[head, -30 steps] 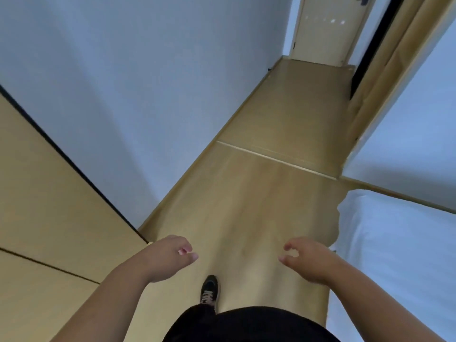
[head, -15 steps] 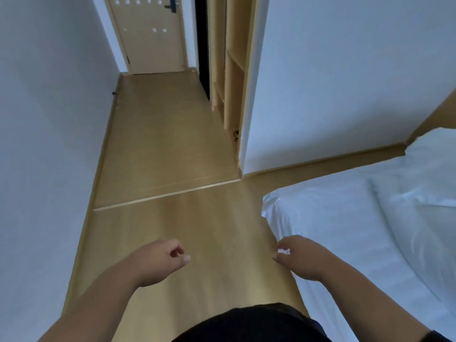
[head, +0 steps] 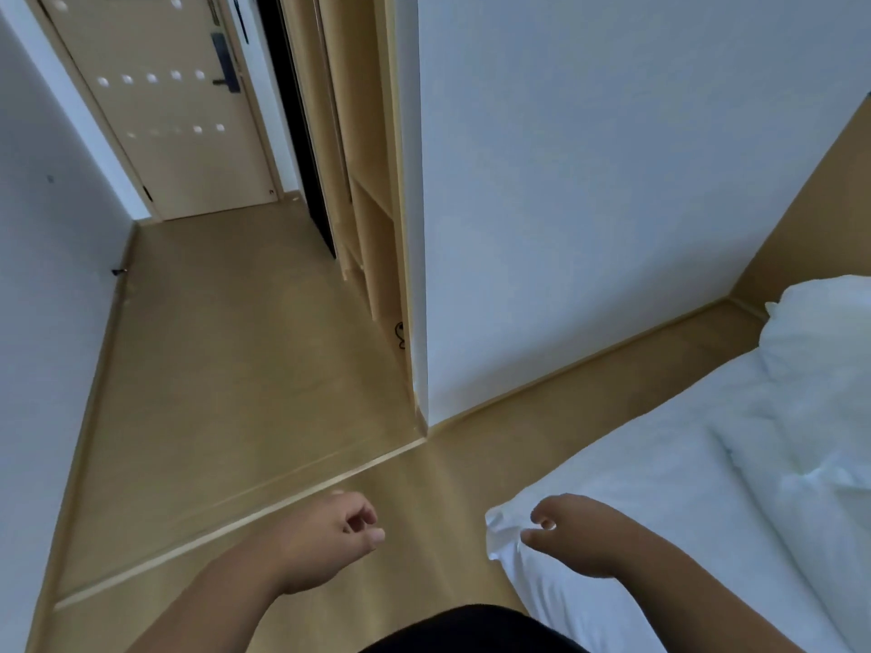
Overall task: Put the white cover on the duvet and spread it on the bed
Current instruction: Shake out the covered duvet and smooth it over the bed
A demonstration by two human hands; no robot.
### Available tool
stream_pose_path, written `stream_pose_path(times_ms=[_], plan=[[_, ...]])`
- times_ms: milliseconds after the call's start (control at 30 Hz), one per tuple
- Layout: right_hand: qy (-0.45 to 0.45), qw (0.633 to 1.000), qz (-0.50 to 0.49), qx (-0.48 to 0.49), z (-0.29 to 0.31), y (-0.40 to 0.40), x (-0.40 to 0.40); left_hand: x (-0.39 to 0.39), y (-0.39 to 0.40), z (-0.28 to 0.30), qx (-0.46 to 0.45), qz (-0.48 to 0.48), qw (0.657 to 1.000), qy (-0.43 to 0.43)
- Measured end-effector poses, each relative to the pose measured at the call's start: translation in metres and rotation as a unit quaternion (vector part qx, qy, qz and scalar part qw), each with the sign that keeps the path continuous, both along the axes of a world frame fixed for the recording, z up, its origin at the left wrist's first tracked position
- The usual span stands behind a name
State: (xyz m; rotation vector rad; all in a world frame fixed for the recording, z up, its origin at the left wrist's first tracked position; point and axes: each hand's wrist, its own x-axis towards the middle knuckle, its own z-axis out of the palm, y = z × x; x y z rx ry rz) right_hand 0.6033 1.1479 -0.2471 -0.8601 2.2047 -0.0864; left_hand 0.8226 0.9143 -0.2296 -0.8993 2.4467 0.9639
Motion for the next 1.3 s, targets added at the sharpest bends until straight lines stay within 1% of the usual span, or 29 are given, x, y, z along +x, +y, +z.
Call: stream_pose_path(times_ms=[100,200,367,533,600,667,767,867,933,1033,1133,1233,1300], plan=[[0.014,1.0,0.012,-0.004,0.01,-0.055,-0.049,-0.042,-0.041,0.01,0.018,0.025,0.999,0.024],[0.008,1.0,0.013,-0.005,0.015,-0.102,-0.082,-0.076,-0.079,0.012,0.025,0.035,0.999,0.033],[-0.011,1.0,-0.012,-0.002,0.002,-0.161,-0.135,-0.147,-0.153,-0.001,0.055,0.014,0.998,0.024],[-0.011,0.995,-0.098,-0.003,-0.01,-0.208,-0.206,-0.25,-0.229,-0.009,0.055,-0.062,0.996,0.026],[-0.006,0.99,-0.139,-0.012,-0.009,-0.224,-0.236,-0.302,-0.252,-0.01,0.03,-0.127,0.991,0.02],[-0.005,0.983,-0.183,-0.027,-0.005,-0.234,-0.261,-0.355,-0.265,-0.011,-0.003,-0.206,0.979,0.004],[-0.018,0.968,-0.245,-0.044,0.0,-0.228,-0.285,-0.43,-0.259,-0.004,-0.026,-0.334,0.941,-0.036],[-0.037,0.941,-0.332,-0.061,-0.004,-0.201,-0.309,-0.503,-0.237,-0.009,-0.022,-0.42,0.906,-0.039],[-0.041,0.918,-0.391,-0.055,-0.009,-0.174,-0.327,-0.552,-0.216,-0.015,-0.02,-0.465,0.884,-0.047],[-0.049,0.89,-0.45,-0.051,-0.022,-0.131,-0.363,-0.62,-0.18,-0.029,-0.013,-0.514,0.855,-0.062],[-0.057,0.87,-0.487,-0.052,-0.037,-0.087,-0.417,-0.689,-0.141,-0.041,-0.023,-0.553,0.829,-0.082],[-0.048,0.847,-0.526,-0.064,-0.049,-0.04,-0.485,-0.767,-0.101,-0.046,-0.037,-0.567,0.818,-0.094],[-0.051,0.84,-0.538,-0.056,-0.048,-0.01,-0.523,-0.816,-0.071,-0.04,-0.043,-0.568,0.815,-0.102]])
